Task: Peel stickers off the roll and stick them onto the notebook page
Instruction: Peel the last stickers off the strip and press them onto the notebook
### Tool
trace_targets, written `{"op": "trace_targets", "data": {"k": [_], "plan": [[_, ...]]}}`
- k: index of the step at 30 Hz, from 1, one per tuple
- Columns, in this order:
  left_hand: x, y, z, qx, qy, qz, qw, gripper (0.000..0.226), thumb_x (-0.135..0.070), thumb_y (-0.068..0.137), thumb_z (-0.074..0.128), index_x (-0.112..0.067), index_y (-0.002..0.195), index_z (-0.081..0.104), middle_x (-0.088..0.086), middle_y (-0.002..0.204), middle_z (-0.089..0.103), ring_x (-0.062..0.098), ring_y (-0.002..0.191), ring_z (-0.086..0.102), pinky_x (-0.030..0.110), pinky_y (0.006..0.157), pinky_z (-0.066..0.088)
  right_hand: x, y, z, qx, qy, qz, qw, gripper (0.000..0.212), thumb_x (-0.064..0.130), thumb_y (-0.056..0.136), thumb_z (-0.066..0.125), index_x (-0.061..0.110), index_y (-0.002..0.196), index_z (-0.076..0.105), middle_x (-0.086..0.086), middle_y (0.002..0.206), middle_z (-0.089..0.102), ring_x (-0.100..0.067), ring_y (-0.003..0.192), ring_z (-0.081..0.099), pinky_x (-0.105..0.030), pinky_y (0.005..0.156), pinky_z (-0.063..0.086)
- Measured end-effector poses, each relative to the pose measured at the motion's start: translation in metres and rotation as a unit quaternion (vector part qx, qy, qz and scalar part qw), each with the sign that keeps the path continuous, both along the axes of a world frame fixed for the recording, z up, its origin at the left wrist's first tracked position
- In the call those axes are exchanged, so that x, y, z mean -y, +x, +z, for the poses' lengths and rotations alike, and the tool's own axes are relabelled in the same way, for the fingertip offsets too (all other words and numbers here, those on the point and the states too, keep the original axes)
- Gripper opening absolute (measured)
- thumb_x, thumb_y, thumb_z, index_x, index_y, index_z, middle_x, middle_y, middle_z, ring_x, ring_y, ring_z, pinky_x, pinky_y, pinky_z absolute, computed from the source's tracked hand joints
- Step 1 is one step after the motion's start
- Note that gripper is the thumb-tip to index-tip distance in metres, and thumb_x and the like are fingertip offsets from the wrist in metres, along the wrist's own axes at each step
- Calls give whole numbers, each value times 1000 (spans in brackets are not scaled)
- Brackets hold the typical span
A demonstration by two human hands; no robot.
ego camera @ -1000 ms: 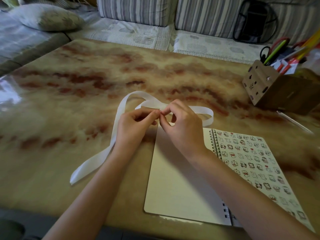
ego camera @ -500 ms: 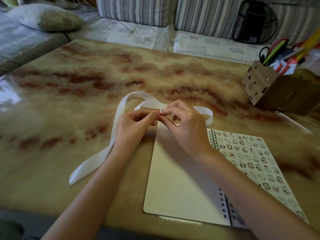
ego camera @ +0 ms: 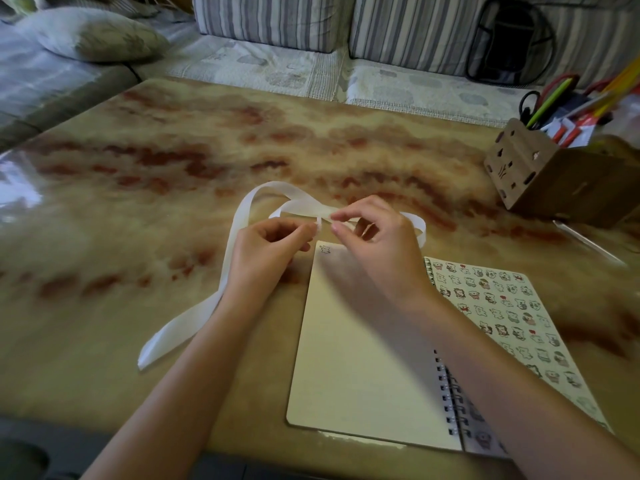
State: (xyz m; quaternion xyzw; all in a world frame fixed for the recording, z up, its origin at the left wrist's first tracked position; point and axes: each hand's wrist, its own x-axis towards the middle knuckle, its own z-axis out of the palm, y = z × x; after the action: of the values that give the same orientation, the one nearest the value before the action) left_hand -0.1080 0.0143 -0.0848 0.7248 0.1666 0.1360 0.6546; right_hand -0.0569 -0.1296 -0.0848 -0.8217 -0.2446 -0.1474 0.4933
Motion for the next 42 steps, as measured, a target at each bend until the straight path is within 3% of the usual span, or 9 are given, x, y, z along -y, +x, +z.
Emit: {"op": "trace_targets", "data": {"k": [3,9,13,17,23,28,31,36,42], "plan": [[0,1,0,-10,-2,-12,1000,13,-26,82,69,-18,72,71,-8,58,64,1,48,48,19,54,39,6,7,12,-132,52,42,989,10,16,84,70,25,88,72,15,79,64,-2,62,48,-19,64,42],[4,-3,4,9,50,-64,997,11,-21,85,66,-12,79,70,-8,59,63,-6,42,49,5,47,34,7,20,25,-197,-25,106,974,12,23,85,70,11,85,75,13,62,61,-7,61,47,-25,66,42],[6,-3,5,25,74,-82,994,11,-16,86,66,-7,83,70,-11,57,64,-5,42,52,2,48,34,9,21,32,-241,-46,136,960,11,16,85,70,6,81,71,14,51,59,1,50,48,-15,55,42],[5,-3,4,27,63,-87,994,9,-14,86,66,-8,81,69,-15,53,64,-3,43,53,3,48,35,11,21,33,-243,-46,151,957,9,13,85,70,9,76,70,5,61,63,0,51,49,-14,55,43],[3,-2,3,-1,6,-94,996,9,-19,82,70,-13,75,70,-13,54,62,-3,45,50,8,48,38,13,19,29,-241,-24,168,956,11,15,85,69,11,75,69,13,53,61,-1,51,49,-15,56,44],[3,-1,0,11,42,-105,994,11,-21,78,76,-13,78,69,-2,70,69,-2,56,57,7,55,43,17,22,25,-260,-31,155,953,14,18,85,70,8,76,71,8,58,63,-7,52,48,-20,54,44],[3,0,0,3,39,-116,992,9,-20,80,74,-14,78,68,-6,66,67,-2,53,56,8,52,41,17,23,22,-253,-36,149,955,15,19,84,71,6,77,71,3,64,65,-8,55,49,-22,54,43],[-1,2,-1,-42,-117,-163,979,7,-17,80,71,-17,73,71,-5,66,63,8,61,50,17,56,37,16,23,19,-236,0,172,956,7,17,84,70,16,77,69,10,64,64,-6,57,50,-18,55,43],[-2,2,-1,-83,-176,-203,960,13,-10,84,66,-3,95,69,-4,70,60,4,60,49,12,48,37,17,20,16,-215,-8,188,958,9,13,87,66,15,78,67,10,68,63,-6,60,52,-18,56,44]]}}
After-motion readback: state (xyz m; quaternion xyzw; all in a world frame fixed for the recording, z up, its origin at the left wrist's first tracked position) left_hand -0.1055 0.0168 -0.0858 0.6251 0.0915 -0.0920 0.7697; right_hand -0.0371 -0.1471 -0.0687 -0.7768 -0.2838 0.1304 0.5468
